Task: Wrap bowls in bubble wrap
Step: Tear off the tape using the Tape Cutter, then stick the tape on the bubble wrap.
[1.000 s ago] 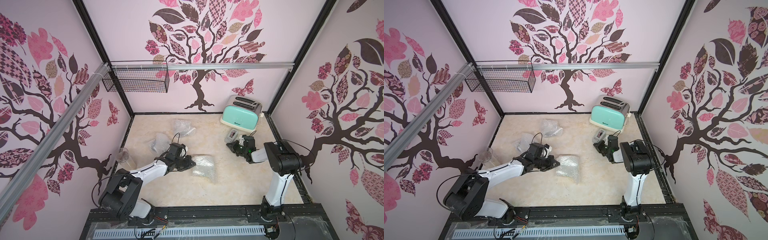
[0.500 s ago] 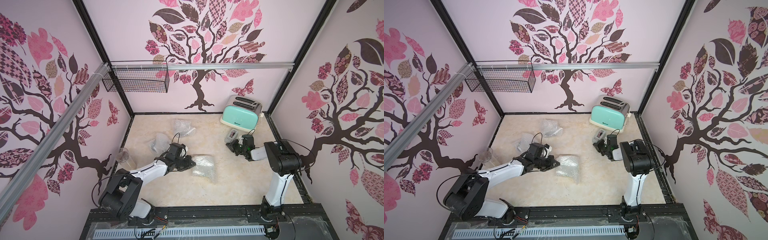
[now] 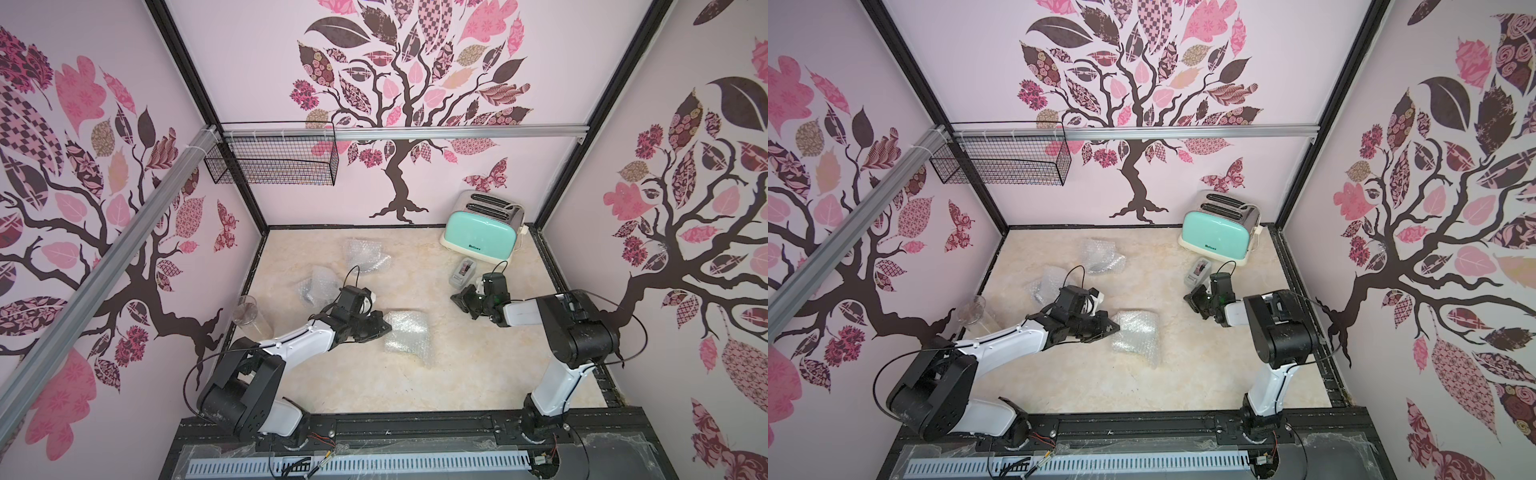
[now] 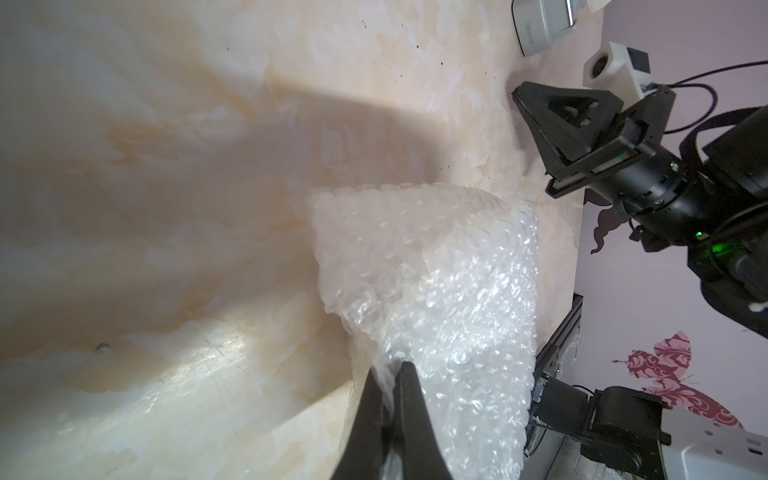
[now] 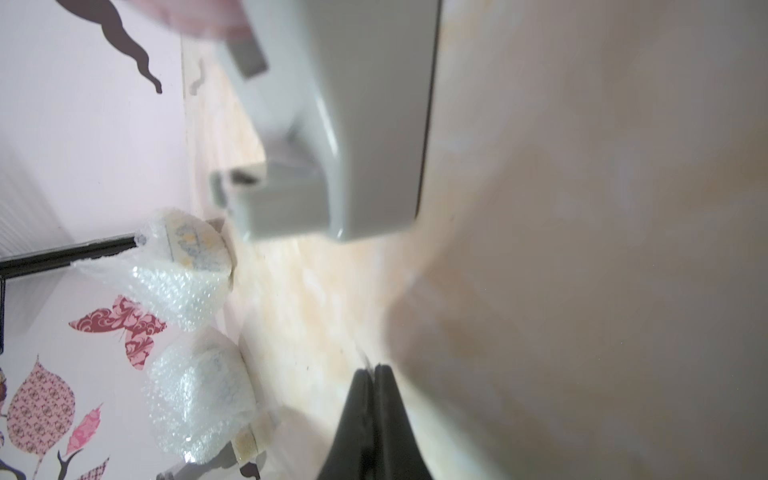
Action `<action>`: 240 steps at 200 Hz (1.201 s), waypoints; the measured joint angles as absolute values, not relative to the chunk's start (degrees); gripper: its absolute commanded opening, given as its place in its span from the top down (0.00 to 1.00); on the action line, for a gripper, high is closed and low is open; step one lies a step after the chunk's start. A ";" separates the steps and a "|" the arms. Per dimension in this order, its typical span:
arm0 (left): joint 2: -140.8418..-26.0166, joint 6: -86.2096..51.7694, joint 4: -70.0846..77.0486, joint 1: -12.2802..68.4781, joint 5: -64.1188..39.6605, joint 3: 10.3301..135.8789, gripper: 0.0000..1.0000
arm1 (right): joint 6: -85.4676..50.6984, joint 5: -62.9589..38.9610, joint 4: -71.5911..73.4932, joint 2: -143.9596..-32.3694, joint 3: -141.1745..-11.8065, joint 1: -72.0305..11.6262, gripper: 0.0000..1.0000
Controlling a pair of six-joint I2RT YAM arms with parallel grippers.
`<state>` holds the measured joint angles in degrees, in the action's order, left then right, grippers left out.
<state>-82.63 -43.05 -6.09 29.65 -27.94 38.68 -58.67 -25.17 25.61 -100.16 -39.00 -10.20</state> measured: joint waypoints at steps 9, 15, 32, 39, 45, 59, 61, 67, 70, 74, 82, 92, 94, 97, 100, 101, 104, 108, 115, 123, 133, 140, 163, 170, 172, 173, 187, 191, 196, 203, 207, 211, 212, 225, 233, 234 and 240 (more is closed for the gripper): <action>-82.63 -43.05 -6.09 29.65 -27.92 38.68 1.00 | -58.11 -25.30 24.56 -97.25 -38.37 -10.70 1.00; -82.63 -43.07 -6.09 29.65 -27.92 38.68 1.00 | -57.80 -25.36 24.45 -95.11 -37.87 -11.07 1.00; -82.63 -43.07 -6.09 29.65 -27.92 38.68 1.00 | -57.08 -25.23 24.23 -88.12 -36.16 -12.10 1.00; -82.63 -43.07 -6.09 29.65 -27.94 38.68 1.00 | -56.84 -25.30 24.16 -84.90 -35.44 -12.86 1.00; -82.63 -43.09 -6.09 29.65 -27.92 38.68 1.00 | -56.66 -25.28 24.03 -82.41 -34.96 -13.61 1.00; -82.63 -43.09 -6.09 29.65 -27.92 38.68 1.00 | -56.42 -25.19 23.42 -76.86 -34.04 -16.03 1.00; -82.63 -43.09 -6.09 29.65 -27.92 38.68 1.00 | -56.40 -25.21 23.24 -75.96 -33.89 -16.47 1.00; -82.63 -43.09 -6.09 29.67 -27.92 38.68 1.00 | -56.34 -24.99 23.00 -73.91 -33.36 -17.74 1.00; -82.63 -43.09 -6.09 29.65 -27.90 38.68 1.00 | -56.34 -24.80 22.98 -72.93 -33.15 -18.50 1.00; -82.63 -43.09 -6.09 29.67 -27.92 38.68 1.00 | -56.38 -24.51 22.85 -71.59 -32.71 -19.66 1.00; -82.63 -43.09 -6.09 29.67 -27.88 38.68 1.00 | -56.34 -23.90 22.70 -69.36 -31.90 -22.20 1.00; -82.63 -43.07 -6.09 29.67 -27.77 38.68 1.00 | -56.51 -22.92 22.31 -67.33 -31.07 -25.67 1.00; -82.63 -43.07 -6.09 29.67 -27.75 38.68 1.00 | -56.58 -22.76 22.26 -66.96 -30.94 -26.39 1.00; -82.63 -43.07 -6.09 29.67 -27.68 38.68 1.00 | -56.60 -22.48 22.31 -66.59 -30.72 -27.51 1.00; -82.63 -43.07 -6.09 29.67 -27.68 38.68 1.00 | -56.69 -22.17 22.33 -66.22 -30.50 -28.47 1.00; -82.63 -43.07 -6.09 29.67 -27.66 38.68 1.00 | -56.82 -22.04 22.41 -66.04 -30.37 -28.97 1.00; -82.63 -43.07 -6.09 29.67 -27.64 38.68 1.00 | -56.88 -21.71 22.57 -65.78 -30.13 -29.95 1.00; -82.63 -43.07 -6.09 29.67 -27.62 38.68 1.00 | -57.12 -21.15 22.72 -65.43 -29.74 -31.35 1.00; -82.63 -43.09 -6.09 29.69 -27.59 38.68 1.00 | -57.39 -20.47 23.09 -65.04 -29.02 -33.52 1.00; -82.63 -43.09 -6.09 29.74 -27.53 38.68 1.00 | -57.80 -19.16 23.46 -64.84 -28.08 -36.40 1.00; -82.63 -43.07 -6.09 29.78 -27.46 38.68 1.00 | -58.17 -17.50 23.81 -64.88 -27.18 -39.35 1.00; -82.63 -43.07 -6.07 29.78 -27.46 38.68 1.00 | -58.54 -16.16 24.32 -65.01 -26.55 -41.47 1.00; -82.54 -43.07 -6.09 29.78 -27.44 38.68 1.00 | -60.16 -12.80 27.49 -66.83 -25.36 -46.70 1.00; -82.52 -43.09 -6.09 29.78 -27.44 38.68 1.00 | -60.71 -12.12 28.67 -67.99 -25.32 -47.81 1.00; -82.52 -43.07 -6.07 29.80 -27.44 38.68 1.00 | -60.75 -11.94 28.91 -68.20 -25.32 -47.99 1.00; -82.52 -43.09 -6.07 29.80 -27.44 38.68 1.00 | -60.86 -11.81 29.15 -68.47 -25.32 -48.12 1.00; -82.52 -43.09 -6.07 29.82 -27.40 38.68 1.00 | -61.95 -10.72 31.42 -71.00 -25.32 -49.45 1.00; -82.52 -43.09 -6.07 29.82 -27.42 38.68 1.00 | -62.28 -10.61 32.05 -71.66 -25.32 -49.74 1.00; -82.52 -43.09 -6.07 29.82 -27.40 38.68 1.00 | -62.67 -10.28 32.67 -72.51 -25.32 -50.06 1.00; -82.52 -43.09 -6.07 29.82 -27.40 38.68 1.00 | -63.11 -9.89 33.54 -73.60 -25.32 -50.52 1.00; -82.52 -43.07 -6.07 29.82 -27.40 38.68 1.00 | -63.22 -9.67 33.80 -74.02 -25.32 -50.70 1.00; -82.52 -43.09 -6.07 29.82 -27.40 38.68 1.00 | -63.48 -9.43 34.26 -74.50 -25.32 -50.89 1.00; -82.52 -43.07 -6.07 29.82 -27.40 38.68 1.00 | -63.48 -9.37 34.33 -74.56 -25.32 -50.92 1.00; -82.52 -43.07 -6.07 29.82 -27.40 38.68 1.00 | -64.18 -8.56 35.55 -75.75 -25.32 -51.40 1.00; -82.52 -43.07 -6.07 29.82 -27.38 38.68 1.00 | -64.53 -8.25 36.27 -76.38 -25.32 -51.81 1.00; -82.52 -43.07 -6.07 29.82 -27.38 38.68 1.00 | -64.60 -8.23 36.38 -76.53 -25.32 -51.90 1.00; -82.52 -43.07 -6.07 29.82 -27.38 38.68 1.00 | -64.79 -8.08 36.86 -76.99 -25.32 -52.25 1.00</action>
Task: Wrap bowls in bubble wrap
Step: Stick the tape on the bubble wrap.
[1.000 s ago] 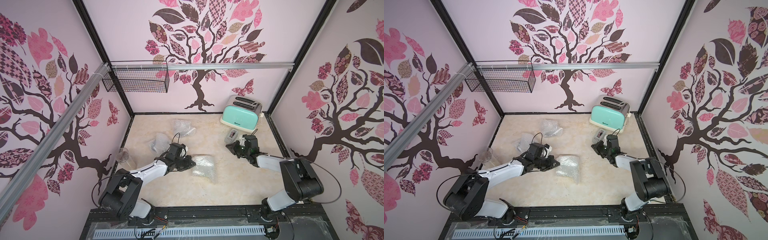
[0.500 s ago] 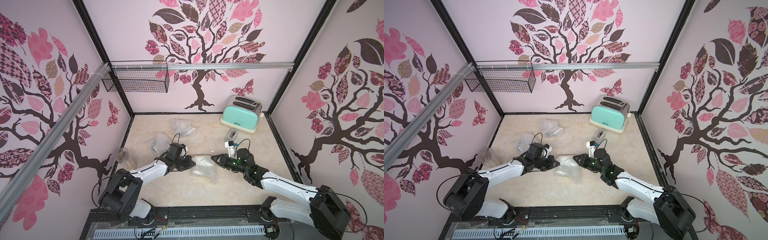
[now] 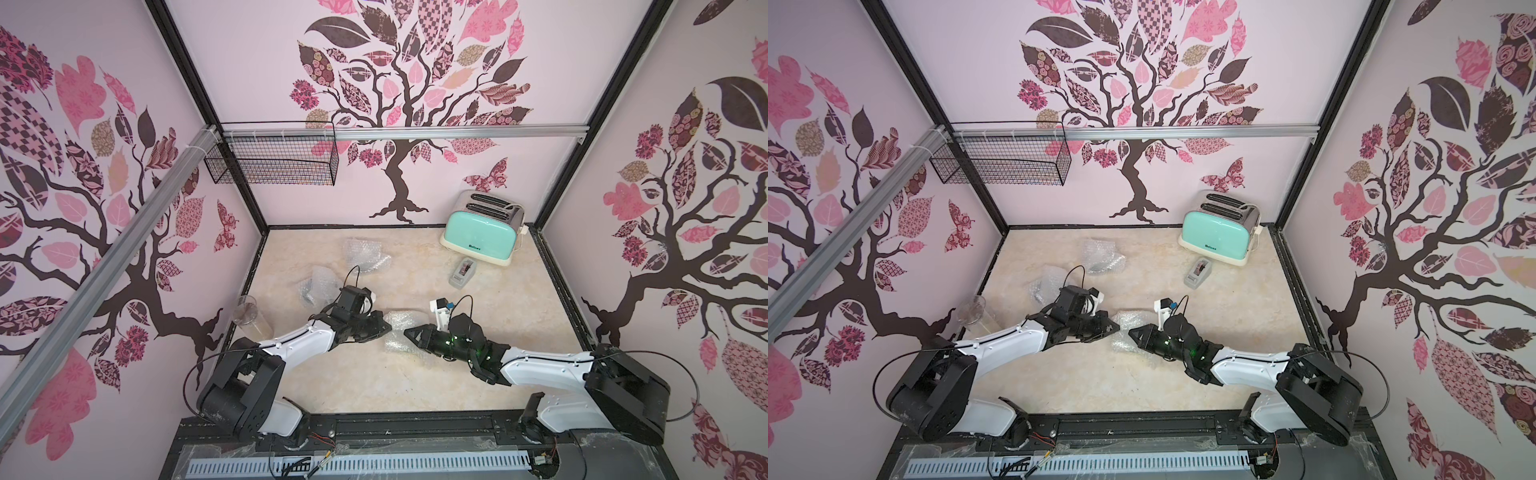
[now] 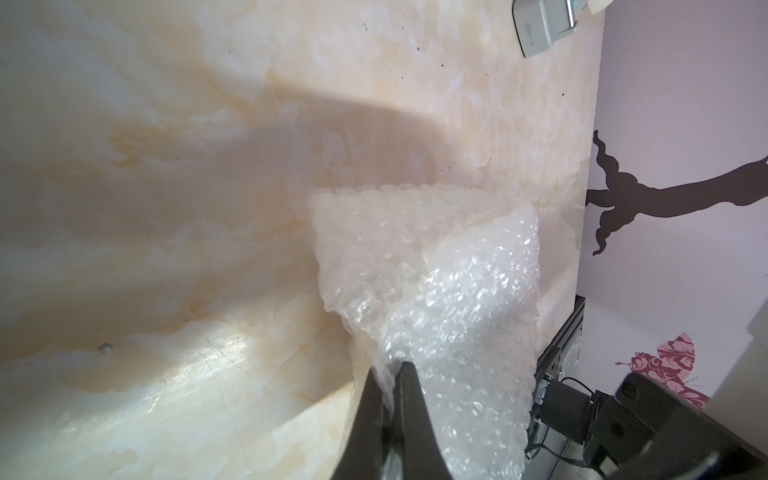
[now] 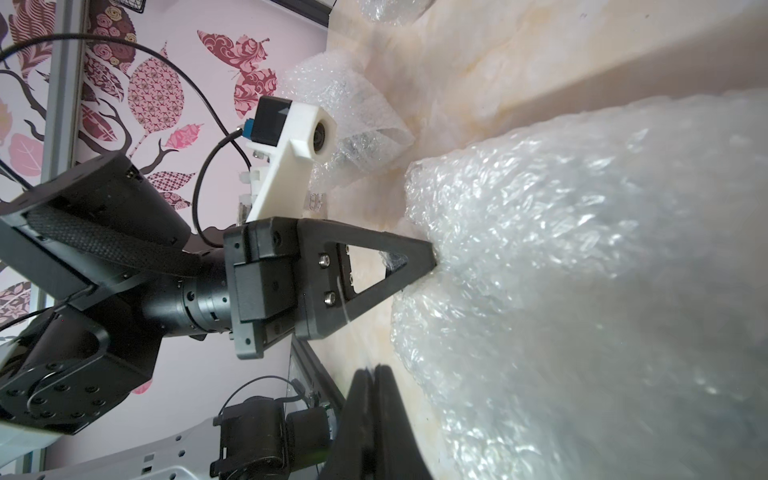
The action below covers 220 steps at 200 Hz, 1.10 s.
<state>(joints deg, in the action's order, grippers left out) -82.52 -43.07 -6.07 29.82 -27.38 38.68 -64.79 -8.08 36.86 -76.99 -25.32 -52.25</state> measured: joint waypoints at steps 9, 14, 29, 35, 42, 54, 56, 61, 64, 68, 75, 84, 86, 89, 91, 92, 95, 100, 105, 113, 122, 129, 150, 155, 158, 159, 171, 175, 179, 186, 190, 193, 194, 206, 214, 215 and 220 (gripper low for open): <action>-82.52 -43.07 -6.04 29.82 -27.38 38.68 1.00 | -65.28 -7.70 37.63 -77.73 -25.30 -52.82 1.00; -82.52 -43.07 -6.04 29.82 -27.38 38.65 1.00 | -65.47 -7.53 38.02 -78.13 -25.30 -53.08 1.00; -82.52 -43.07 -6.04 29.85 -27.35 38.65 1.00 | -66.15 -7.20 39.51 -79.00 -24.93 -53.47 1.00; -82.52 -43.09 -6.04 29.85 -27.35 38.65 1.00 | -66.43 -7.18 40.12 -79.22 -24.67 -53.60 1.00; -82.52 -43.07 -6.04 29.85 -27.33 38.65 1.00 | -66.72 -7.11 40.56 -79.48 -24.38 -53.63 1.00; -82.52 -43.07 -6.04 29.85 -27.33 38.65 1.00 | -66.92 -7.03 41.28 -79.81 -24.03 -53.80 1.00; -82.52 -43.07 -6.04 29.85 -27.31 38.65 1.00 | -66.96 -7.03 41.41 -79.88 -23.99 -53.84 1.00; -82.52 -43.07 -6.04 29.85 -27.31 38.65 1.00 | -66.98 -7.01 41.60 -80.01 -23.92 -53.89 1.00; -82.52 -43.07 -6.04 29.85 -27.31 38.65 1.00 | -66.98 -6.98 41.71 -80.09 -23.90 -53.91 1.00; -82.52 -43.07 -6.04 29.85 -27.31 38.65 1.00 | -66.98 -6.94 41.89 -80.23 -23.90 -53.89 1.00; -82.52 -43.07 -6.02 29.85 -27.31 38.65 1.00 | -66.96 -6.79 42.35 -80.47 -23.90 -53.91 1.00; -82.52 -43.07 -6.02 29.87 -27.31 38.65 1.00 | -66.92 -6.72 43.09 -80.84 -23.88 -53.93 1.00; -82.52 -43.07 -6.02 29.87 -27.31 38.65 1.00 | -66.89 -6.70 43.24 -80.93 -23.86 -53.93 1.00; -82.52 -43.07 -6.02 29.89 -27.31 38.65 1.00 | -66.89 -6.68 43.57 -81.08 -23.83 -53.95 1.00; -82.52 -43.07 -6.00 29.89 -27.29 38.65 1.00 | -66.87 -6.66 43.75 -81.17 -23.81 -53.95 1.00; -82.52 -43.07 -6.00 29.89 -27.31 38.65 1.00 | -66.85 -6.66 43.94 -81.23 -23.79 -53.95 1.00; -82.52 -43.07 -6.00 29.89 -27.29 38.65 1.00 | -66.85 -6.63 44.16 -81.38 -23.75 -53.98 1.00; -82.52 -43.07 -6.00 29.89 -27.29 38.65 1.00 | -66.83 -6.63 44.66 -81.69 -23.70 -54.00 1.00; -82.52 -43.07 -6.00 29.89 -27.29 38.65 1.00 | -66.81 -6.63 45.17 -82.08 -23.66 -54.00 1.00; -82.52 -43.07 -6.00 29.89 -27.29 38.65 1.00 | -66.72 -6.66 45.87 -82.74 -23.66 -54.04 1.00; -82.52 -43.07 -6.00 29.89 -27.27 38.65 1.00 | -66.67 -6.66 46.54 -83.50 -23.66 -54.11 1.00; -82.52 -43.07 -6.00 29.89 -27.27 38.65 1.00 | -66.67 -6.68 47.07 -84.12 -23.66 -54.17 1.00; -82.52 -43.07 -6.00 29.89 -27.27 38.65 1.00 | -66.61 -6.90 48.29 -85.19 -23.59 -54.33 1.00; -82.52 -43.07 -6.00 29.89 -27.29 38.65 1.00 | -66.59 -7.05 48.49 -85.27 -23.59 -54.33 1.00; -82.52 -43.07 -6.00 29.89 -27.27 38.65 1.00 | -66.50 -7.05 48.60 -85.34 -23.59 -54.33 1.00; -82.52 -43.07 -6.00 29.89 -27.29 38.65 1.00 | -66.48 -7.05 48.64 -85.34 -23.59 -54.33 1.00; -82.52 -43.07 -5.98 29.89 -27.29 38.65 1.00 | -66.15 -7.05 48.93 -85.38 -23.59 -54.33 1.00; -82.52 -43.07 -6.00 29.89 -27.29 38.65 1.00 | -66.00 -7.03 48.97 -85.38 -23.59 -54.33 1.00; -82.52 -43.07 -5.98 29.89 -27.29 38.65 1.00 | -65.95 -7.03 49.01 -85.38 -23.59 -54.33 1.00; -82.52 -43.07 -5.98 29.89 -27.29 38.65 1.00 | -65.78 -7.03 49.04 -85.38 -23.59 -54.33 1.00; -82.52 -43.07 -6.00 29.89 -27.29 38.65 1.00 | -65.76 -7.03 49.06 -85.41 -23.59 -54.33 1.00; -82.52 -43.07 -5.98 29.89 -27.29 38.65 1.00 | -65.69 -7.03 49.08 -85.43 -23.59 -54.33 1.00; -82.52 -43.07 -6.00 29.89 -27.29 38.65 1.00 | -65.69 -7.03 49.08 -85.43 -23.59 -54.33 1.00; -82.54 -43.07 -5.98 29.89 -27.29 38.65 1.00 | -65.56 -7.05 49.17 -85.62 -23.59 -54.33 1.00; -82.54 -43.05 -5.98 29.89 -27.29 38.65 1.00 | -65.56 -7.05 49.32 -85.93 -23.59 -54.33 1.00; -82.54 -43.05 -5.98 29.89 -27.29 38.65 1.00 | -65.56 -7.05 49.34 -85.95 -23.59 -54.33 1.00; -82.54 -43.05 -5.98 29.89 -27.29 38.65 1.00 | -65.56 -7.07 49.47 -86.21 -23.59 -54.33 1.00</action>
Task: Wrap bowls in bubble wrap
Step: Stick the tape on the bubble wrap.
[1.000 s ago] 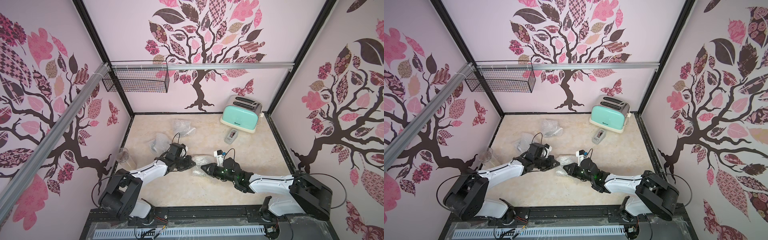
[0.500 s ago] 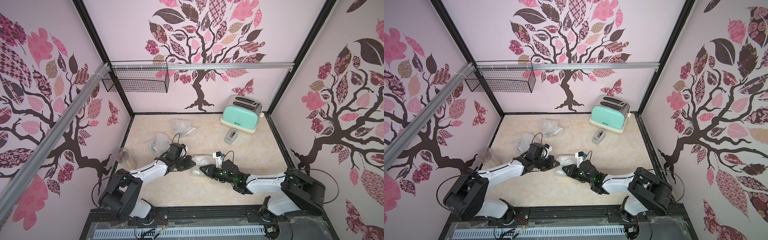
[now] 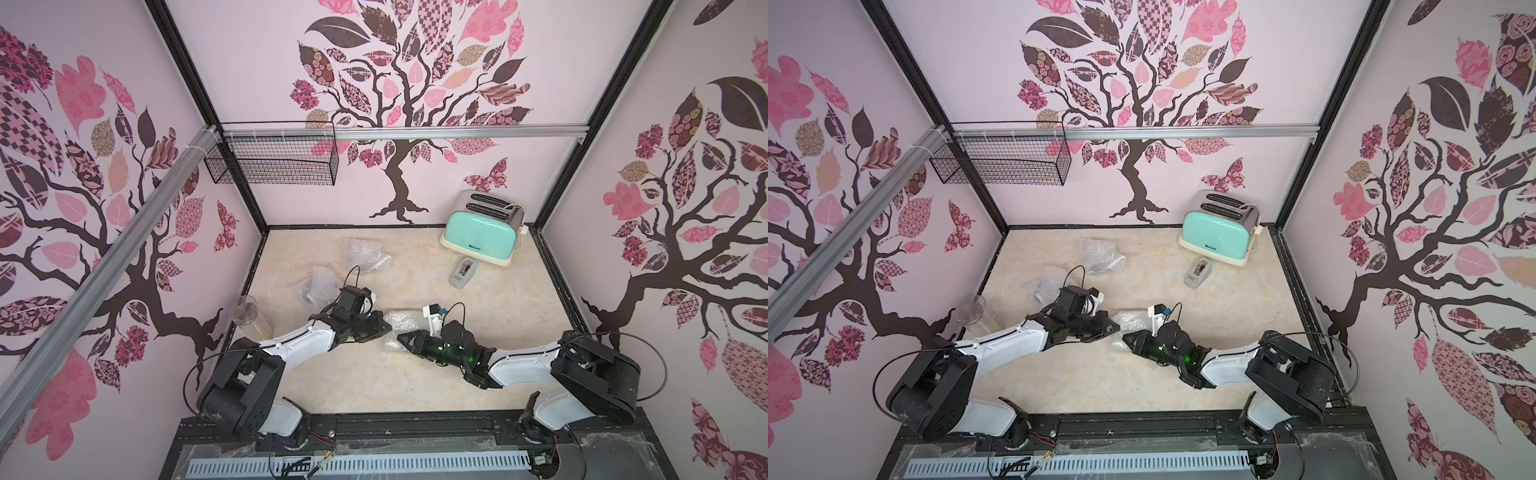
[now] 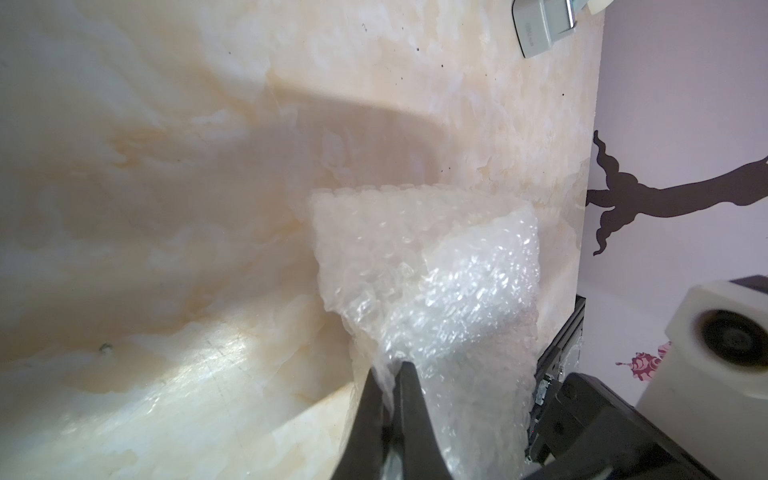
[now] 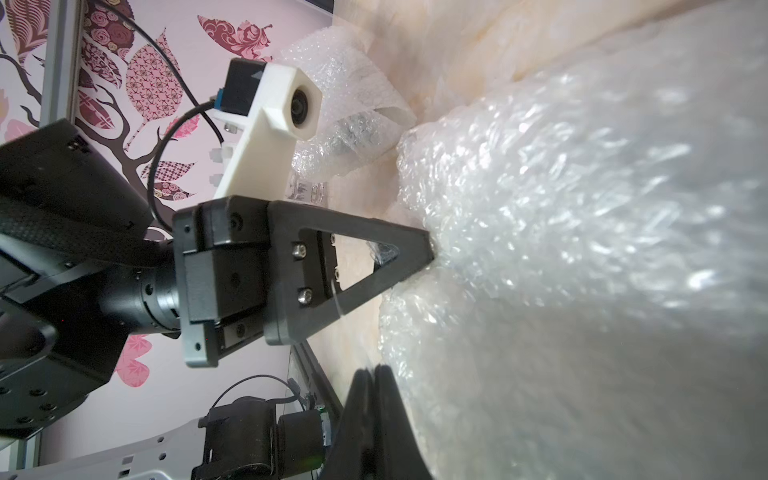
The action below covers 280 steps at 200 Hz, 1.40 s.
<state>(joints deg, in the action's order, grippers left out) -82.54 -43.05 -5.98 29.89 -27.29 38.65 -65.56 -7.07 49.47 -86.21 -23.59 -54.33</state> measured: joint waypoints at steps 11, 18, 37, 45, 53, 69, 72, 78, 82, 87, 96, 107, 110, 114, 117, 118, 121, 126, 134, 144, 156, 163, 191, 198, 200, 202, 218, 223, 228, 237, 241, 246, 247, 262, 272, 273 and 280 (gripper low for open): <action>-82.54 -43.05 -5.93 29.89 -27.29 38.65 1.00 | -65.56 -7.05 49.76 -86.85 -23.59 -54.37 1.00; -82.56 -43.07 -5.91 29.89 -27.29 38.65 1.00 | -65.56 -7.07 49.91 -87.20 -23.59 -54.41 1.00; -82.63 -43.05 -5.74 29.93 -27.29 38.65 1.00 | -65.49 -7.07 50.26 -87.96 -23.59 -54.59 1.00; -82.65 -43.05 -5.69 29.93 -27.29 38.65 1.00 | -65.43 -7.07 50.39 -88.16 -23.59 -54.68 1.00; -82.65 -43.05 -5.67 29.93 -27.29 38.65 1.00 | -65.34 -7.07 50.50 -88.29 -23.59 -54.70 1.00; -82.65 -43.05 -5.65 29.95 -27.29 38.65 1.00 | -65.23 -7.03 50.52 -88.60 -23.59 -54.70 1.00; -82.65 -43.05 -5.65 29.95 -27.29 38.65 1.00 | -65.17 -7.03 50.52 -88.66 -23.59 -54.70 1.00; -82.65 -43.05 -5.65 29.95 -27.29 38.65 1.00 | -65.12 -7.01 50.52 -88.73 -23.59 -54.70 1.00; -82.65 -43.05 -5.65 29.95 -27.29 38.65 1.00 | -65.12 -7.01 50.52 -88.75 -23.59 -54.70 1.00; -82.65 -43.05 -5.65 30.00 -27.27 38.65 1.00 | -65.10 -6.94 50.52 -88.77 -23.59 -54.70 1.00; -82.65 -43.05 -5.63 30.00 -27.27 38.65 1.00 | -64.88 -6.70 50.50 -88.79 -23.59 -54.70 1.00; -82.65 -43.05 -5.63 30.00 -27.27 38.65 1.00 | -64.40 -6.37 50.50 -88.79 -23.59 -54.70 1.00; -82.65 -43.05 -5.63 30.00 -27.27 38.65 1.00 | -64.36 -6.31 50.48 -88.79 -23.59 -54.70 1.00; -82.65 -43.05 -5.63 30.00 -27.27 38.65 1.00 | -64.18 -6.15 50.48 -88.84 -23.59 -54.70 1.00; -82.65 -43.05 -5.63 30.00 -27.27 38.65 1.00 | -64.07 -6.11 50.48 -88.88 -23.59 -54.70 1.00; -82.65 -43.05 -5.63 30.00 -27.27 38.65 1.00 | -64.05 -6.11 50.50 -88.88 -23.59 -54.70 1.00; -82.65 -43.05 -5.63 30.00 -27.27 38.65 1.00 | -64.01 -6.07 50.50 -88.92 -23.59 -54.70 1.00; -82.67 -43.05 -5.63 30.00 -27.27 38.65 1.00 | -63.81 -5.98 50.54 -89.10 -23.59 -54.70 1.00; -82.72 -43.05 -5.61 30.00 -27.27 38.65 1.00 | -63.53 -5.89 50.68 -89.49 -23.59 -54.70 1.00; -82.83 -43.05 -5.56 30.00 -27.24 38.65 1.00 | -63.02 -5.74 50.83 -90.21 -23.59 -54.70 1.00; -82.89 -43.05 -5.52 30.00 -27.24 38.65 1.00 | -62.59 -5.63 51.24 -91.09 -23.59 -54.70 1.00; -82.91 -43.05 -5.50 30.00 -27.24 38.65 1.00 | -62.39 -5.58 51.64 -91.57 -23.59 -54.70 1.00; -83.09 -43.05 -5.34 30.00 -27.16 38.65 1.00 | -61.56 -5.54 53.30 -93.14 -23.59 -54.70 1.00; -83.11 -43.05 -5.30 30.00 -27.14 38.65 1.00 | -61.49 -5.54 53.58 -93.34 -23.59 -54.70 1.00; -83.11 -43.05 -5.28 30.00 -27.11 38.65 1.00 | -61.49 -5.54 53.67 -93.41 -23.59 -54.70 1.00; -83.13 -43.05 -5.28 30.00 -27.11 38.65 1.00 | -61.49 -5.54 53.74 -93.43 -23.59 -54.70 1.00; -83.15 -43.05 -5.21 30.00 -27.09 38.65 1.00 | -61.52 -5.54 53.91 -93.49 -23.59 -54.70 1.00; -83.18 -43.05 -5.19 30.00 -27.09 38.65 1.00 | -61.52 -5.54 53.91 -93.49 -23.59 -54.70 1.00; -83.18 -43.05 -5.19 30.00 -27.09 38.65 1.00 | -61.52 -5.54 53.91 -93.49 -23.59 -54.70 1.00; -83.18 -43.05 -5.19 30.00 -27.09 38.65 1.00 | -61.52 -5.54 53.91 -93.49 -23.59 -54.70 0.99; -83.18 -43.05 -5.17 30.00 -27.09 38.65 1.00 | -61.52 -5.54 53.89 -93.49 -23.59 -54.70 0.99; -83.18 -43.05 -5.17 30.00 -27.09 38.65 1.00 | -61.52 -5.50 53.89 -93.49 -23.59 -54.70 0.99; -83.18 -43.05 -5.17 30.00 -27.09 38.65 1.00 | -61.52 -5.50 53.89 -93.49 -23.59 -54.70 0.99; -83.20 -43.05 -5.17 30.00 -27.09 38.65 1.00 | -61.52 -5.32 53.87 -93.49 -23.59 -54.70 0.95; -83.20 -43.05 -5.15 30.00 -27.09 38.65 1.00 | -61.56 -5.23 53.87 -93.49 -23.59 -54.70 0.94; -83.20 -43.05 -5.15 30.02 -27.09 38.65 1.00 | -61.54 -5.21 53.87 -93.49 -23.59 -54.70 0.94; -83.20 -43.05 -5.15 30.02 -27.09 38.65 1.00 | -61.54 -5.13 53.84 -93.49 -23.59 -54.70 0.93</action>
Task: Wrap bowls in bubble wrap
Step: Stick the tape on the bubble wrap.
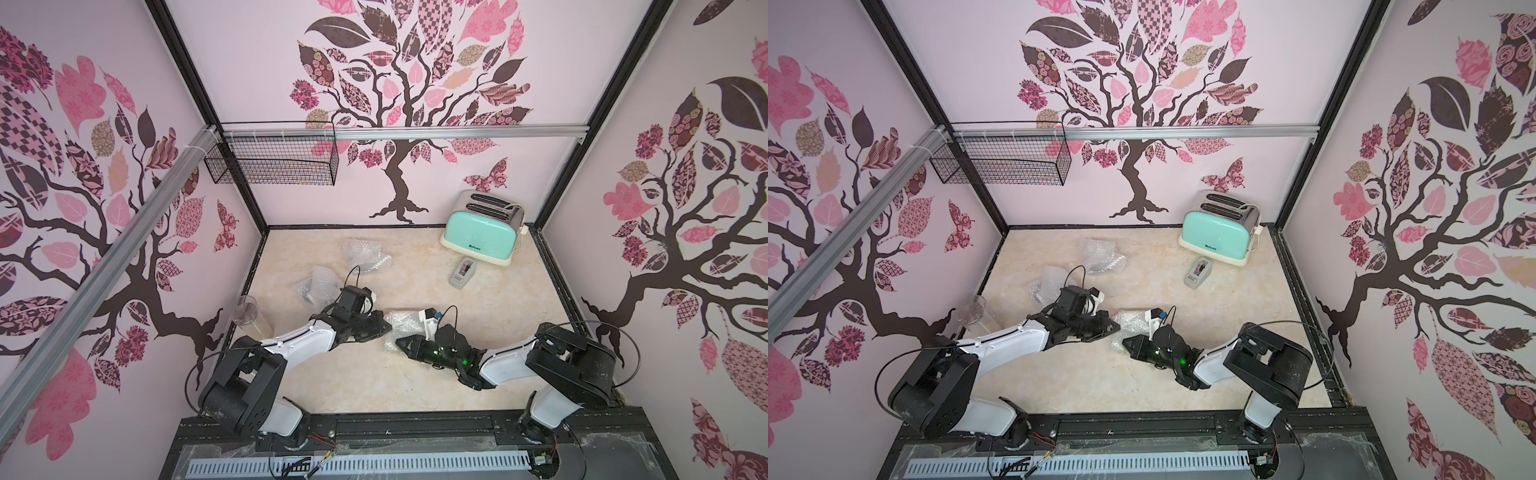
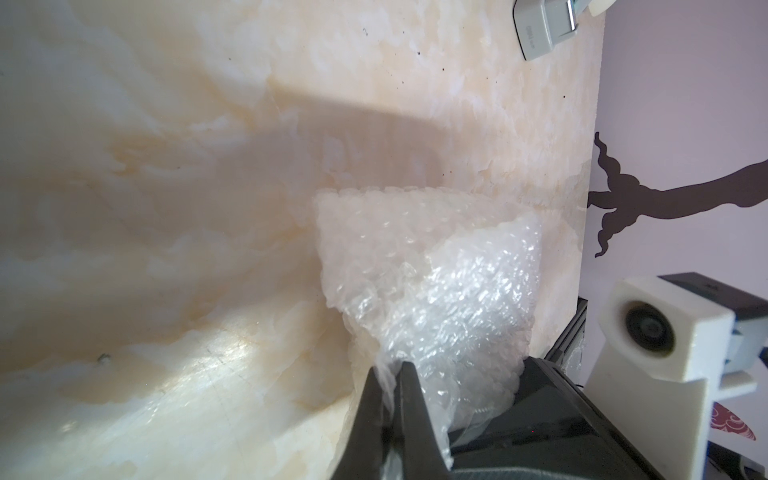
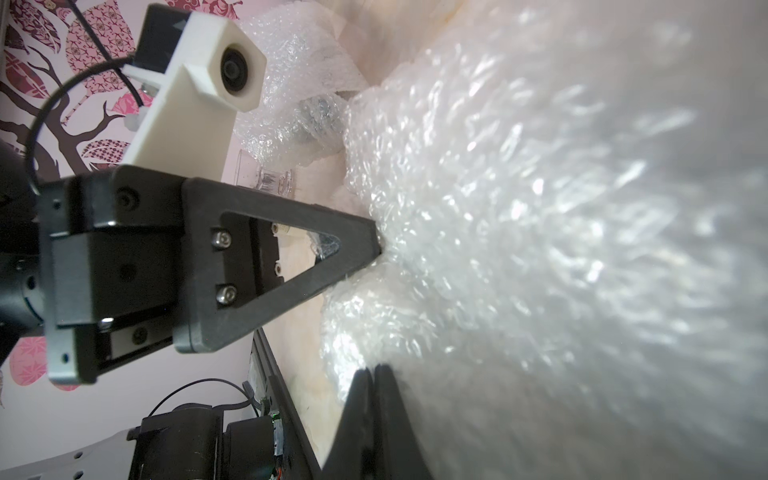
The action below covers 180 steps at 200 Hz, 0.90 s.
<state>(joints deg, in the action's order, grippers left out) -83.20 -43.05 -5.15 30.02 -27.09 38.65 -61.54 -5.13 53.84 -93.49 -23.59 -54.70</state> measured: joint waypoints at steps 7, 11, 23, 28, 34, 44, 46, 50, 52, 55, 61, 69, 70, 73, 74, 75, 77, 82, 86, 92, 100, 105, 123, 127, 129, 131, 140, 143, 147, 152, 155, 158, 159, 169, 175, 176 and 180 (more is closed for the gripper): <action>-83.20 -43.05 -5.13 30.02 -27.09 38.65 1.00 | -61.60 -5.10 53.84 -93.49 -23.59 -54.70 0.92; -83.20 -43.05 -5.13 30.04 -27.09 38.65 1.00 | -61.63 -5.10 53.84 -93.49 -23.57 -54.72 0.91; -83.20 -43.05 -5.13 30.04 -27.07 38.65 1.00 | -61.60 -5.13 53.84 -93.47 -23.57 -54.74 0.86; -83.20 -43.05 -5.13 30.04 -27.07 38.65 1.00 | -61.65 -5.10 53.84 -93.47 -23.57 -54.76 0.84; -83.22 -43.05 -5.13 30.04 -27.07 38.65 1.00 | -61.73 -5.10 53.84 -93.45 -23.57 -54.81 0.81; -83.24 -43.05 -5.13 30.04 -27.07 38.65 1.00 | -61.52 -5.13 53.91 -93.34 -23.57 -54.85 0.78; -83.24 -43.05 -5.13 30.04 -27.07 38.65 1.00 | -61.73 -5.06 53.89 -93.34 -23.57 -54.87 0.78; -83.24 -43.05 -5.10 30.04 -27.07 38.65 1.00 | -61.47 -5.10 53.91 -93.30 -23.59 -54.92 0.77; -83.26 -43.05 -5.10 30.06 -27.07 38.65 1.00 | -61.56 -5.10 53.95 -93.30 -23.59 -54.94 0.77; -83.26 -43.05 -5.10 30.06 -27.07 38.65 1.00 | -61.56 -5.08 53.93 -93.30 -23.59 -54.96 0.77; -83.29 -43.05 -5.06 30.06 -27.07 38.65 1.00 | -61.56 -5.08 53.98 -93.30 -23.59 -54.96 0.76; -83.31 -43.05 -5.02 30.06 -27.07 38.65 1.00 | -61.52 -5.13 54.04 -93.30 -23.59 -54.96 0.74; -83.31 -43.05 -5.02 30.06 -27.07 38.65 1.00 | -61.52 -5.13 54.04 -93.30 -23.59 -54.96 0.74; -83.31 -43.05 -5.02 30.06 -27.09 38.65 1.00 | -61.60 -5.13 54.08 -93.30 -23.59 -54.96 0.73; -83.31 -43.05 -4.99 30.06 -27.09 38.65 1.00 | -61.60 -5.13 54.08 -93.30 -23.59 -54.96 0.73; -83.31 -43.05 -4.99 30.06 -27.09 38.65 1.00 | -61.58 -5.15 54.11 -93.30 -23.59 -54.96 0.73; -83.31 -43.05 -4.99 30.06 -27.07 38.65 1.00 | -61.52 -5.15 54.13 -93.30 -23.59 -54.96 0.72; -83.31 -43.05 -4.99 30.09 -27.07 38.65 1.00 | -61.60 -5.15 54.19 -93.30 -23.59 -54.96 0.72; -83.31 -43.05 -4.97 30.11 -27.07 38.65 1.00 | -61.67 -5.19 54.26 -93.30 -23.59 -54.96 0.71; -83.31 -43.05 -4.95 30.11 -27.05 38.65 1.00 | -61.67 -5.23 54.28 -93.25 -23.59 -54.96 0.70; -83.31 -43.05 -4.95 30.13 -27.07 38.65 1.00 | -61.73 -5.30 54.26 -93.17 -23.59 -54.96 0.69; -83.31 -43.05 -4.93 30.15 -27.05 38.65 1.00 | -61.71 -5.37 54.26 -93.08 -23.59 -54.96 0.67; -83.37 -43.05 -4.75 30.20 -27.09 38.65 1.00 | -61.67 -5.45 53.84 -92.42 -23.59 -54.96 0.62; -83.42 -43.05 -4.73 30.22 -27.11 38.65 1.00 | -61.82 -5.50 53.69 -92.23 -23.59 -54.96 0.62; -83.44 -43.05 -4.73 30.22 -27.11 38.65 1.00 | -61.76 -5.52 53.56 -92.12 -23.59 -54.96 0.61; -83.46 -43.05 -4.71 30.24 -27.11 38.65 1.00 | -61.71 -5.54 53.47 -92.01 -23.59 -54.96 0.61; -83.50 -43.05 -4.67 30.30 -27.16 38.65 1.00 | -61.84 -5.56 52.88 -91.50 -23.59 -54.96 0.60; -83.50 -43.05 -4.64 30.33 -27.18 38.65 1.00 | -61.78 -5.56 52.73 -91.37 -23.59 -54.96 0.59; -83.50 -43.05 -4.62 30.35 -27.18 38.65 1.00 | -61.84 -5.56 52.51 -91.18 -23.59 -54.96 0.59; -83.50 -43.05 -4.60 30.37 -27.20 38.65 1.00 | -61.78 -5.58 52.21 -90.91 -23.59 -54.96 0.58; -83.50 -43.05 -4.58 30.39 -27.22 38.65 1.00 | -61.87 -5.56 51.99 -90.76 -23.59 -54.96 0.58; -83.50 -43.07 -4.56 30.39 -27.22 38.65 1.00 | -61.80 -5.58 51.81 -90.63 -23.59 -54.96 0.58; -83.50 -43.05 -4.56 30.41 -27.22 38.65 1.00 | -61.82 -5.56 51.77 -90.59 -23.59 -54.96 0.57; -83.50 -43.05 -4.54 30.44 -27.24 38.65 1.00 | -61.84 -5.56 51.29 -90.32 -23.59 -54.96 0.56; -83.50 -43.05 -4.54 30.44 -27.27 38.65 1.00 | -61.82 -5.56 51.16 -90.26 -23.59 -54.96 0.55; -83.50 -43.05 -4.54 30.44 -27.27 38.65 1.00 | -61.78 -5.58 51.16 -90.24 -23.59 -54.96 0.55; -83.53 -43.05 -4.54 30.46 -27.27 38.65 1.00 | -61.80 -5.56 51.16 -90.24 -23.59 -54.96 0.55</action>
